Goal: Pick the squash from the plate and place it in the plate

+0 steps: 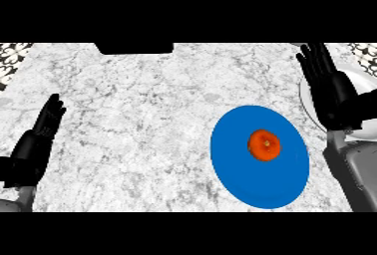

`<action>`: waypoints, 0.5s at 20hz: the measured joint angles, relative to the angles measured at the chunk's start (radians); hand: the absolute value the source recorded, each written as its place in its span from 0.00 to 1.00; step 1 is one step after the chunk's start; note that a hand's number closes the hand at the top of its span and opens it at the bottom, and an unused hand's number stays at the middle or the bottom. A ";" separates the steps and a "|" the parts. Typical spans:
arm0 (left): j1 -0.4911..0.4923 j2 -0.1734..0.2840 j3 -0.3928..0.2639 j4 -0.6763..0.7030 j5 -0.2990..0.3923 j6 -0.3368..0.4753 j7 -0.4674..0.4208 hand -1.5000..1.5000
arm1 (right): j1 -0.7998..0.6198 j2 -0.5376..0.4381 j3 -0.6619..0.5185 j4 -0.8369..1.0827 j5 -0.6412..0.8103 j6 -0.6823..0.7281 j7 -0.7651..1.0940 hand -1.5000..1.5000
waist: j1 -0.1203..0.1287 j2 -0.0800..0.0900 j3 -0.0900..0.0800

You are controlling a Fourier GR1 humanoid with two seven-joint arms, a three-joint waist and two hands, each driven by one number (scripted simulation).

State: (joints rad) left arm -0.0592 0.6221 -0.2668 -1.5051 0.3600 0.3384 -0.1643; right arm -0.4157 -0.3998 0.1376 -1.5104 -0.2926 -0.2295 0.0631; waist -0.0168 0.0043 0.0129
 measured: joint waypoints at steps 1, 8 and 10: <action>0.003 -0.008 0.000 0.007 -0.001 -0.006 0.006 0.50 | 0.009 -0.012 -0.017 -0.008 0.000 0.001 0.006 1.00 | 0.002 -0.001 -0.003; 0.078 -0.113 -0.059 0.064 0.070 -0.006 0.133 0.50 | 0.092 -0.212 -0.153 0.007 0.121 -0.075 0.026 1.00 | -0.040 0.003 -0.021; 0.086 -0.143 -0.072 0.070 0.094 -0.011 0.161 0.50 | 0.137 -0.228 -0.197 0.031 0.182 -0.177 0.031 0.00 | -0.048 0.000 -0.018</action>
State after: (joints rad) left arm 0.0271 0.4790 -0.3388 -1.4348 0.4541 0.3274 -0.0031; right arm -0.2783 -0.6283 -0.0597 -1.4798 -0.1101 -0.4064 0.0942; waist -0.0653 0.0042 -0.0053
